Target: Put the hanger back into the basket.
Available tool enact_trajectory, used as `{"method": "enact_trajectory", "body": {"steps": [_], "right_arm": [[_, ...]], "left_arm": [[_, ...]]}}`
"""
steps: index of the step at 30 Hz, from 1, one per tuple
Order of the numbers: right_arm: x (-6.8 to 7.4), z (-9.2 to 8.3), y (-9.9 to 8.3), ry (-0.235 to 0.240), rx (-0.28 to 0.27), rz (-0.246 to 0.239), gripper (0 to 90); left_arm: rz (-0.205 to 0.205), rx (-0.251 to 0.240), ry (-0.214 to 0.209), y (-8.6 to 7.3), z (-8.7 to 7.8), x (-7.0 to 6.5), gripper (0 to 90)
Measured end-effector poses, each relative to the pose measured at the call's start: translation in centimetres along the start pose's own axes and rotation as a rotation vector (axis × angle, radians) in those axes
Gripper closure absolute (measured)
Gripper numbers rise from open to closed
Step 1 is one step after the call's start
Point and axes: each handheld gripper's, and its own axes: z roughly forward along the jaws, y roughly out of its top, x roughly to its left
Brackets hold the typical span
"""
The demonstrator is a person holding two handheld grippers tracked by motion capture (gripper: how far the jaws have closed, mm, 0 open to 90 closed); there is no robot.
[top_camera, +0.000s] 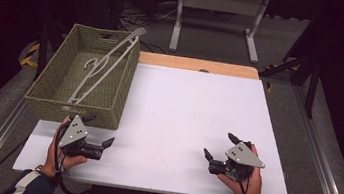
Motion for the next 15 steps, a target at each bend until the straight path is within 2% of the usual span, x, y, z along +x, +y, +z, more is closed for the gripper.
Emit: {"method": "enact_trajectory", "body": {"steps": [2, 5, 13, 15], "right_arm": [[-0.06, 0.02, -0.07, 0.001, 0.005, 0.001, 9.2], [-0.21, 0.10, -0.17, 0.000, 0.013, 0.002, 9.2], [-0.21, 0.12, -0.25, -0.016, 0.022, -0.022, 9.4], [-0.33, 0.15, -0.28, -0.013, 0.022, -0.010, 9.4]], "left_arm": [[-0.006, 0.009, -0.002, -0.01, 0.10, 0.08, 3.2], [0.001, 0.014, 0.018, -0.04, 0.14, 0.15, 3.2], [0.001, 0.020, 0.009, -0.03, 0.31, 0.12, 3.1], [0.004, 0.027, 0.013, -0.06, 0.34, 0.11, 3.1]]}}
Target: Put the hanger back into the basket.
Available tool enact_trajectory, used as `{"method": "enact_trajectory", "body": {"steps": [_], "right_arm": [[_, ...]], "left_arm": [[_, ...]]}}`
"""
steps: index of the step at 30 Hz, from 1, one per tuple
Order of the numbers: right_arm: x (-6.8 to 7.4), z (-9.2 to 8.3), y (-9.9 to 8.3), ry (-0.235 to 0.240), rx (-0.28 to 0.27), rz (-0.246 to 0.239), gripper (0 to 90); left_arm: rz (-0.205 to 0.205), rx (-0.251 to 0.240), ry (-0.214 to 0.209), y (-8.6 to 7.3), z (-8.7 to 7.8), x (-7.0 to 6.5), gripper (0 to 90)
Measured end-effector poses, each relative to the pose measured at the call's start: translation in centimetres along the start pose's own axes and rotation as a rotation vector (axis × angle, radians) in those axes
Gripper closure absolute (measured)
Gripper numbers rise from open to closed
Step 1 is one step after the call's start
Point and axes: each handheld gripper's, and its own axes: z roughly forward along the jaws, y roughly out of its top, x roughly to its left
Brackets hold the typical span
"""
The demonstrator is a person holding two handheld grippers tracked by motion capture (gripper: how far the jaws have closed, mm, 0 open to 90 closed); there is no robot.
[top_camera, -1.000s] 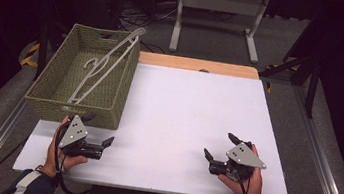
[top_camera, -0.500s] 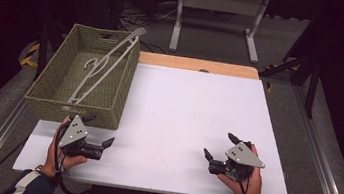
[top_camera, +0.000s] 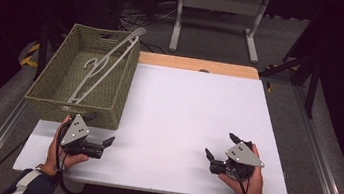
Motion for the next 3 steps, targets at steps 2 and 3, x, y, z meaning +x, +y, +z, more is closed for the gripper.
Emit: {"method": "enact_trajectory", "body": {"steps": [2, 3], "right_arm": [[-0.15, 0.05, -0.01, 0.005, -0.001, 0.020, 9.5], [-0.20, 0.08, -0.02, 0.006, -0.002, 0.024, 9.5]], "left_arm": [[-0.007, 0.002, -0.003, -0.02, -0.01, 0.02, 3.2], [-0.007, 0.002, -0.003, -0.02, -0.01, 0.02, 3.1]]}}
